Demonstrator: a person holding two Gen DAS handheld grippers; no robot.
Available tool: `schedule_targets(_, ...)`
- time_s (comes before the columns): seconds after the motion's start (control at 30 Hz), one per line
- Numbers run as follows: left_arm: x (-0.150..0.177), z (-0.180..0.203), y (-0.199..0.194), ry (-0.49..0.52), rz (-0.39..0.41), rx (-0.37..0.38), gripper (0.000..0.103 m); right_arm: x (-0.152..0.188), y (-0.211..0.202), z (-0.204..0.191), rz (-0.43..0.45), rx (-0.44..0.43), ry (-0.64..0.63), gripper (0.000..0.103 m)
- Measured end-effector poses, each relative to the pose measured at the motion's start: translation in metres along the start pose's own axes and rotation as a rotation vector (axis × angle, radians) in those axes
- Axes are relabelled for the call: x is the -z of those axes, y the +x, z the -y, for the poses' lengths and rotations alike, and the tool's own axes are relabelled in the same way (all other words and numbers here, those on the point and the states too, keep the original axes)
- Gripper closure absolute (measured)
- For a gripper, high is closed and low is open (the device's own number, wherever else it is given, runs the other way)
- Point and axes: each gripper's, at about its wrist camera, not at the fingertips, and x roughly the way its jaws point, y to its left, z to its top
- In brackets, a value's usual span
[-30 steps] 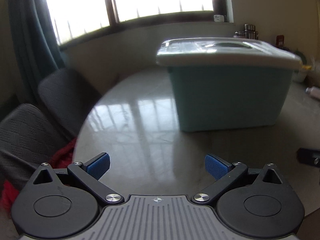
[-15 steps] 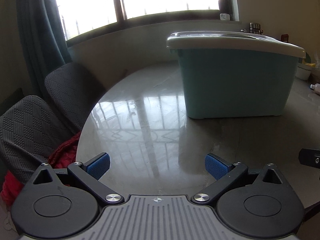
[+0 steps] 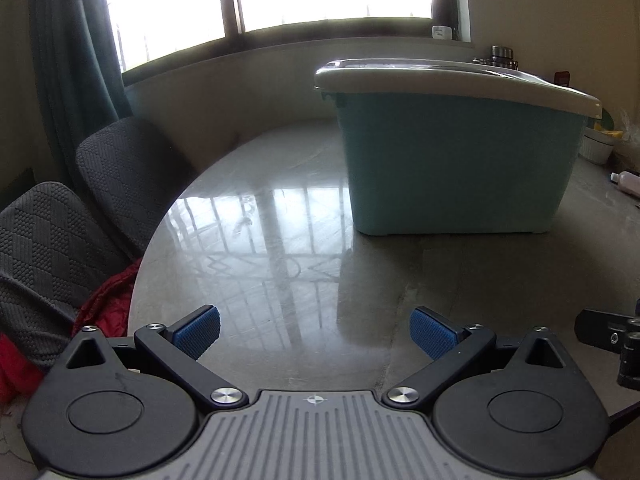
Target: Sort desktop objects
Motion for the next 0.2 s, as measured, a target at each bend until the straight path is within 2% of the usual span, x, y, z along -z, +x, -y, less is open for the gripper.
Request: schedule_targets(0.2,0.0002,0.0028,-0.0029,0.012,0.011,0.001,0.000,0.0000,0.0005,0.0014,-0.005,-0.007,0.003,0.032)
